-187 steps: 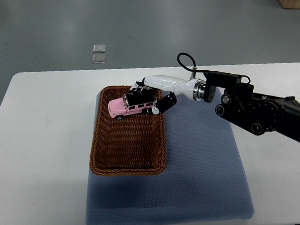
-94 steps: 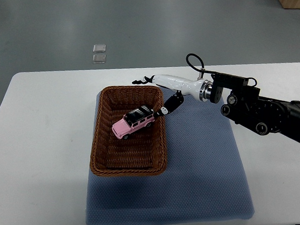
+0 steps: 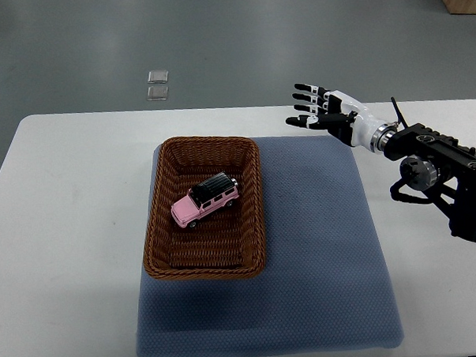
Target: Place pink car in brown basket
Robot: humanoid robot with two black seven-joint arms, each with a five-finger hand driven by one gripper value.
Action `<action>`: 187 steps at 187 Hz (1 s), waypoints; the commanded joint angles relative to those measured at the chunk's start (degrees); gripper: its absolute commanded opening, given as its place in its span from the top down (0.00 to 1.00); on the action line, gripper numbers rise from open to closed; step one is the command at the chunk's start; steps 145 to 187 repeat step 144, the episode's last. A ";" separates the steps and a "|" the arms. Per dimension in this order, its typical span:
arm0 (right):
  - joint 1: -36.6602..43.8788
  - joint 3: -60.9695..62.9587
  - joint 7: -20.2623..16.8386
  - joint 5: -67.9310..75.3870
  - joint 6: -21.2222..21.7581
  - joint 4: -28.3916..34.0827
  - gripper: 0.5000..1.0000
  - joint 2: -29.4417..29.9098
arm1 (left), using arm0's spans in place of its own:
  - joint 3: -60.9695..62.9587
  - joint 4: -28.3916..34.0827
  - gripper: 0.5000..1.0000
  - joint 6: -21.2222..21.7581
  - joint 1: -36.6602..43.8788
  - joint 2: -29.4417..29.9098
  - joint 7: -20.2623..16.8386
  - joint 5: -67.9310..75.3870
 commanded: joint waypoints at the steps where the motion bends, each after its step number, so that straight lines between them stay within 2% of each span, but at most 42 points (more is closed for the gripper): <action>1: -0.51 0.00 -2.04 8.61 2.71 -2.07 0.17 -0.02 | 0.00 0.00 0.00 0.04 0.00 0.00 0.00 0.00; 49: -2.18 1.14 -8.29 26.11 8.78 -6.03 0.17 -0.02 | 0.00 0.00 0.00 -0.04 0.00 0.00 0.00 0.00; 99: -3.59 1.23 -7.58 27.08 8.87 -8.14 0.17 -0.02 | 0.00 0.00 0.00 -0.04 0.00 0.00 0.00 0.00; 187: -3.50 1.14 -6.79 26.90 9.83 -8.14 0.17 -1.07 | 0.00 0.00 0.00 0.04 0.00 0.00 0.00 0.00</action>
